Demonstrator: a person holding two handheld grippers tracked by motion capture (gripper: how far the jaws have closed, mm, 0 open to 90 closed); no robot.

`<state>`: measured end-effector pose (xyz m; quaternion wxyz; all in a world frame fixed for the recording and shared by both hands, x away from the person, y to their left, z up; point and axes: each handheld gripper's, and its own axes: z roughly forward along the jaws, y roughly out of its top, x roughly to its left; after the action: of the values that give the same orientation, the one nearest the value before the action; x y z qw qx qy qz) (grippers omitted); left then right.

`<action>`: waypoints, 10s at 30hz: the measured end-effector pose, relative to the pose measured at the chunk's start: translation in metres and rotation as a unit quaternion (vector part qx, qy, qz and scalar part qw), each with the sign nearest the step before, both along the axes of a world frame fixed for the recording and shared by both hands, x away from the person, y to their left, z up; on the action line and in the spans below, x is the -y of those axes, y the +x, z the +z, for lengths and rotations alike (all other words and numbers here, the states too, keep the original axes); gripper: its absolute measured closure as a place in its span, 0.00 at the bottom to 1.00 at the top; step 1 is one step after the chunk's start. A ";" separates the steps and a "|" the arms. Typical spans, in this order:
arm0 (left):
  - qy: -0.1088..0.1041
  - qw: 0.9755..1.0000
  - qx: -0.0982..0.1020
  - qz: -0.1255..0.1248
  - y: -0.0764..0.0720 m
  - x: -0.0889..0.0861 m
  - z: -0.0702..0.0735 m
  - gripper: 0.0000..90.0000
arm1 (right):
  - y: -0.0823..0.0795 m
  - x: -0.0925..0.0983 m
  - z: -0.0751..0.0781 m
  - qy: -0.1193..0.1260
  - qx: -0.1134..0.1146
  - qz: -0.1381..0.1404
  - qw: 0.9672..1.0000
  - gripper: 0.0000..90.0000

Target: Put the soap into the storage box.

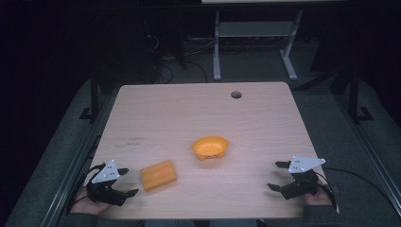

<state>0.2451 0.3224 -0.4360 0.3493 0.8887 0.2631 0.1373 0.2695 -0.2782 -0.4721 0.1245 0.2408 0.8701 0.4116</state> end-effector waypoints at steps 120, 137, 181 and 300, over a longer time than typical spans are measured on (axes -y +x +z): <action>0.106 0.987 -0.069 -0.103 0.062 0.092 -0.014 0.23 | -0.002 -0.005 -0.002 -0.015 -0.008 0.016 1.000 0.15; 0.099 0.988 -0.051 -0.103 0.055 0.096 -0.003 0.23 | -0.002 -0.005 0.000 -0.013 -0.003 0.017 1.000 0.15; 0.106 0.983 -0.022 -0.151 0.083 0.131 0.046 0.23 | -0.003 -0.001 0.001 -0.001 0.004 0.012 1.000 0.15; 0.114 0.951 -0.050 -0.283 0.164 0.255 0.042 0.23 | -0.004 0.004 0.003 0.016 0.012 0.008 1.000 0.15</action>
<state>0.4090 0.0671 -0.3936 0.2568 0.9663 0.0005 0.0175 0.2656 -0.2824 -0.4689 0.1273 0.2307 0.8637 0.4296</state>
